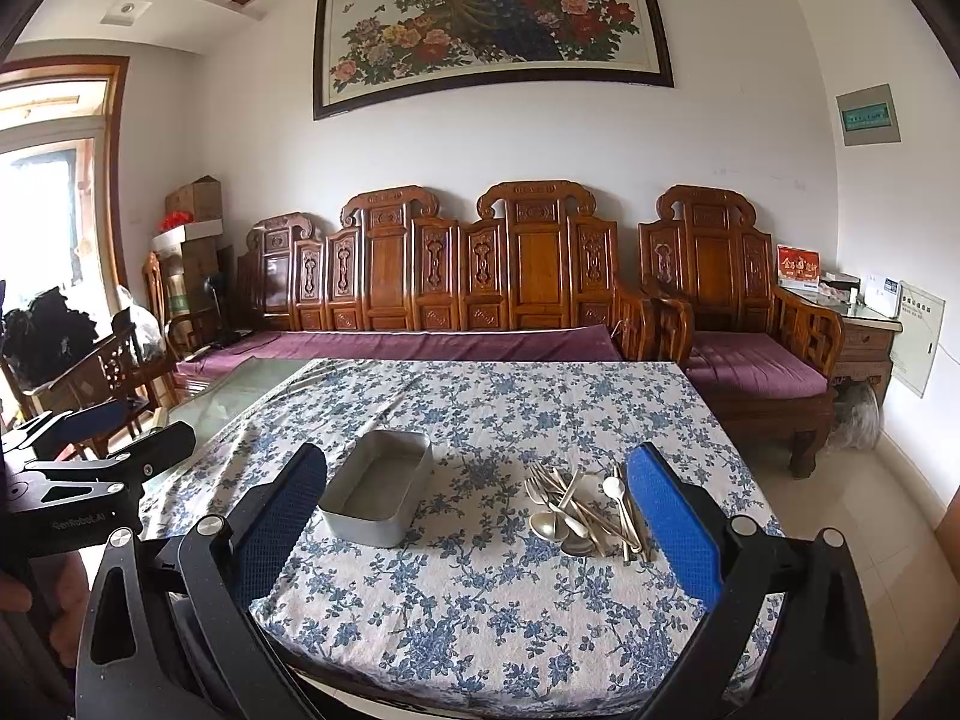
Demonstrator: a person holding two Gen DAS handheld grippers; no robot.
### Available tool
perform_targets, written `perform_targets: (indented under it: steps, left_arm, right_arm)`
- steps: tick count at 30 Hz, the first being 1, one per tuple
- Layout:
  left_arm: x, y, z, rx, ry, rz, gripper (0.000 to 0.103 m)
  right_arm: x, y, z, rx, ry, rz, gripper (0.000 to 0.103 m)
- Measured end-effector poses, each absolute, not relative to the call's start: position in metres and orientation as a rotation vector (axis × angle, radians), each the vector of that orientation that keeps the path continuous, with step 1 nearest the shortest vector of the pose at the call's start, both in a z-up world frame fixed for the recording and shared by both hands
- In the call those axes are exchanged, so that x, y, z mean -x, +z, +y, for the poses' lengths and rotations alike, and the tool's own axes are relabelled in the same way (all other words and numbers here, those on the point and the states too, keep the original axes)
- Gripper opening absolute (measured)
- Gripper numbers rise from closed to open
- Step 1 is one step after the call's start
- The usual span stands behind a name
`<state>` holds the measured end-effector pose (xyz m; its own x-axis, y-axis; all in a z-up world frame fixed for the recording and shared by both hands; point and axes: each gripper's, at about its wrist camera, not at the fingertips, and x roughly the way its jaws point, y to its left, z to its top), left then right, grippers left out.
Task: Organize utensils
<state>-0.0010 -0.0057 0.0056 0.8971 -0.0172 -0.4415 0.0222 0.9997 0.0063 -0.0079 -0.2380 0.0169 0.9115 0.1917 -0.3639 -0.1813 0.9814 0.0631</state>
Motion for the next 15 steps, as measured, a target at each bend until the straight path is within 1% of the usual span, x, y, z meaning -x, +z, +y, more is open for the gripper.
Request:
perform_targets:
  steps: [15]
  left_arm:
    - [0.0012,0.0026,-0.0070,-0.015,-0.024,0.460,0.097]
  right_arm:
    - [0.0081,0.0166,-0.2373,-0.027,0.192,0.376,0.101]
